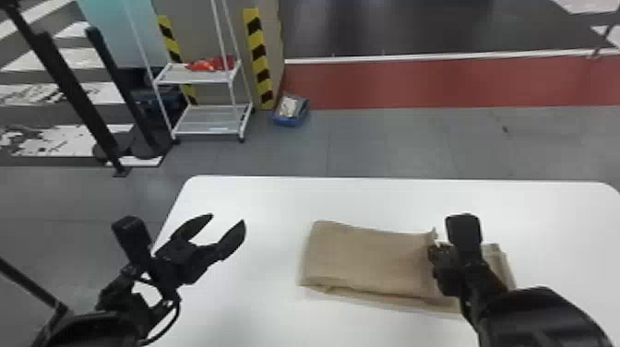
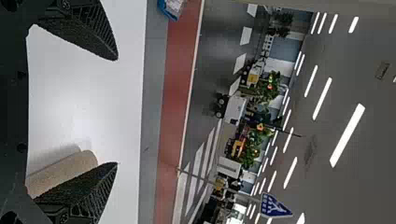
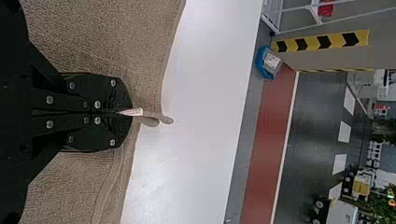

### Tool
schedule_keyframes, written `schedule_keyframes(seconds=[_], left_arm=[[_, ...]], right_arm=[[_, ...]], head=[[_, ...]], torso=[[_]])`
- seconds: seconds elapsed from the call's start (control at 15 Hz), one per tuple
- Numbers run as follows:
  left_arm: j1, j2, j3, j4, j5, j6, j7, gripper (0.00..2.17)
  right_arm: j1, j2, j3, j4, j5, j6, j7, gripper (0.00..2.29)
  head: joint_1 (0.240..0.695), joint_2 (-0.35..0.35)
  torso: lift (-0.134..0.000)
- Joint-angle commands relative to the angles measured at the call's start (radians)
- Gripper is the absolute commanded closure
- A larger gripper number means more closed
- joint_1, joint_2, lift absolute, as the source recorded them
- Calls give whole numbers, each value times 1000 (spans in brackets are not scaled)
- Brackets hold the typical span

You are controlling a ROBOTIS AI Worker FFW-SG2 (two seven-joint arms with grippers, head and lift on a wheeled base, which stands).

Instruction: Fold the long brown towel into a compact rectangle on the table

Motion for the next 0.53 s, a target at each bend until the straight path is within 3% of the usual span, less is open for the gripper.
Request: schedule_keyframes(seconds=[0.0, 0.47], left_arm=[[4, 0, 5, -6, 1, 3, 0, 80], [8, 0, 10, -19, 7, 21, -2, 80]], right_arm=[[25, 0, 5, -51, 0, 7, 0, 1538], [152, 0, 15, -346, 0, 163, -6, 1534]], head=[[695, 128], [695, 153]], torso=[[0], [0]])
